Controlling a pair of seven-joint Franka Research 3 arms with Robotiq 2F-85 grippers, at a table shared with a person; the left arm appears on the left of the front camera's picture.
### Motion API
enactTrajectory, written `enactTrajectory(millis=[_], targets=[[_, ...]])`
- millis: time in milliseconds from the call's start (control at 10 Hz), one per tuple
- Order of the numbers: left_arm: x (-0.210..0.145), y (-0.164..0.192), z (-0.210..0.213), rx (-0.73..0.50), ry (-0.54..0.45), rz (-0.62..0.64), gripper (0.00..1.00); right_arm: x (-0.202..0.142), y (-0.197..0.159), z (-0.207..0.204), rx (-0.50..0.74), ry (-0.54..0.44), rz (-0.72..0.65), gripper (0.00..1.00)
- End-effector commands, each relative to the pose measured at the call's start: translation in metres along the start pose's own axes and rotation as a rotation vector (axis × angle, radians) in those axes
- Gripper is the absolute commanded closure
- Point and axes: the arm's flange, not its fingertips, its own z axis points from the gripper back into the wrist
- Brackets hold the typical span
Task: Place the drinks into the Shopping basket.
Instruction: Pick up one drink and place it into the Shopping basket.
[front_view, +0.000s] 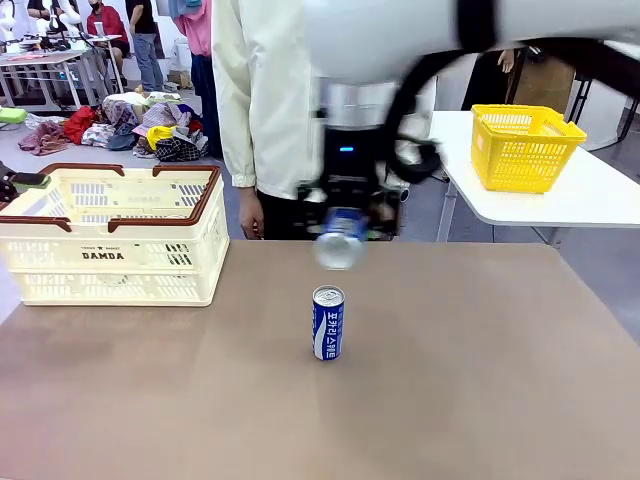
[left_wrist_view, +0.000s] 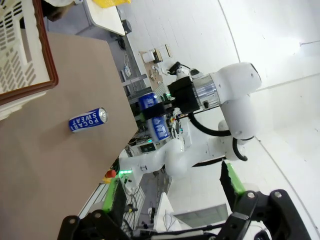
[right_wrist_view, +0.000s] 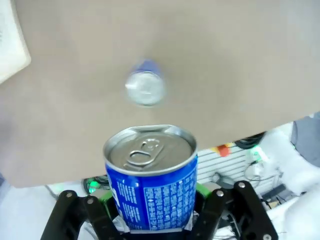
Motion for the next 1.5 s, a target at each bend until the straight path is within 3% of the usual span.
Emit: enactTrajectory(millis=[0,200,400,500,600,800,1000,1400], targets=[[-0.002,-0.001,0.000,-0.015,-0.003,-0.007,0.00,0.019,0.083,-0.025,-0.003,0.006,-0.006,1.00],[-0.002,-0.001,0.000,-0.015,-0.003,-0.007,0.00,0.007,0.120,-0.069,0.012,-0.020,-0.055,1.00],[-0.002,-0.001,0.000,-0.015,-0.003,-0.007,0.00,0.002,0.122,-0.094,0.049,-0.016,0.009,1.00],[-0.002,-0.001,0.000,-0.015,-0.003,-0.007,0.00,0.010,0.116,-0.088,-0.092,-0.066,0.034,1.00],[-0.002,-0.001,0.000,-0.015,-0.003,-0.007,0.00,0.002,0.128,-0.111,0.017,0.004,-0.005,1.00],[-0.002,-0.001,0.000,-0.015,-0.003,-0.007,0.00,0.006,0.123,-0.111,-0.019,-0.013,-0.003,1.00],[-0.002,-0.001,0.000,-0.015,-0.003,-0.007,0.00,0.013,0.121,-0.150,-0.032,-0.003,0.241,1.00],[-0.002,-0.001,0.000,-0.015,-0.003,-0.007,0.00,0.021,0.123,-0.200,-0.038,0.034,0.238,1.00]])
